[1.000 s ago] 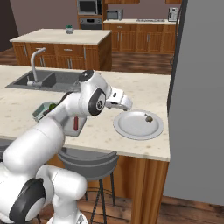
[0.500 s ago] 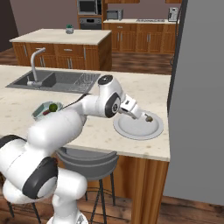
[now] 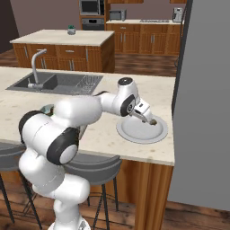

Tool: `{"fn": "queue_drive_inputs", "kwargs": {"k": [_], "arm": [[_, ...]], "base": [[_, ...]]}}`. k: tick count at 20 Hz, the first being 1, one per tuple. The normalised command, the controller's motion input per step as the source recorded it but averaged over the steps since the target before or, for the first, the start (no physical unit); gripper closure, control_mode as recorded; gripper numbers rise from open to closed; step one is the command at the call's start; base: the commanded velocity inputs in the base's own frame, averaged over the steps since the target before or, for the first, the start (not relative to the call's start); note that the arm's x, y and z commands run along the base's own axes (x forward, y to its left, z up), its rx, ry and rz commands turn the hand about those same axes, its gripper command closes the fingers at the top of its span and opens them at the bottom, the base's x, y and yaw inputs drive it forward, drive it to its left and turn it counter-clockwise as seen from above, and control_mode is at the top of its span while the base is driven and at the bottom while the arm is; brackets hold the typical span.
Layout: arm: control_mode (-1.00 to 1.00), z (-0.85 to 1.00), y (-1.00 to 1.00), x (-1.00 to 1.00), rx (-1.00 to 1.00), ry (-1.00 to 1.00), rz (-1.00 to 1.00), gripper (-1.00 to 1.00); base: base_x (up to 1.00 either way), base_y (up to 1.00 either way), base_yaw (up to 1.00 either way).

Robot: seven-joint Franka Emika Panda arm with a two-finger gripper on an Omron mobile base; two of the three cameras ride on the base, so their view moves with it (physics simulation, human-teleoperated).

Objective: Place one cooked food and one vegetable from the large plate to each tupperware container.

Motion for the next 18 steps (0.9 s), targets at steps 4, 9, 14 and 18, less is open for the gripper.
{"fn": "queue_drive_inputs", "kwargs": {"k": [4, 9, 14, 18], "arm": [[-1.0, -0.4, -0.22, 0.59, 0.01, 0.06, -0.02, -1.0], [-1.0, -0.45, -0.13, 0.51, 0.0, 0.03, -0.01, -1.0], [-1.0, -0.55, -0.22, 0.49, 0.0, 0.03, -0.01, -1.0], [-1.0, -0.32, -0.25, 0.51, 0.01, 0.0, 0.0, -1.0]], "base": [[0.0, 0.0, 0.0], [0.0, 0.0, 0.0], [0.0, 0.0, 0.0], [0.0, 0.0, 0.0]]}}
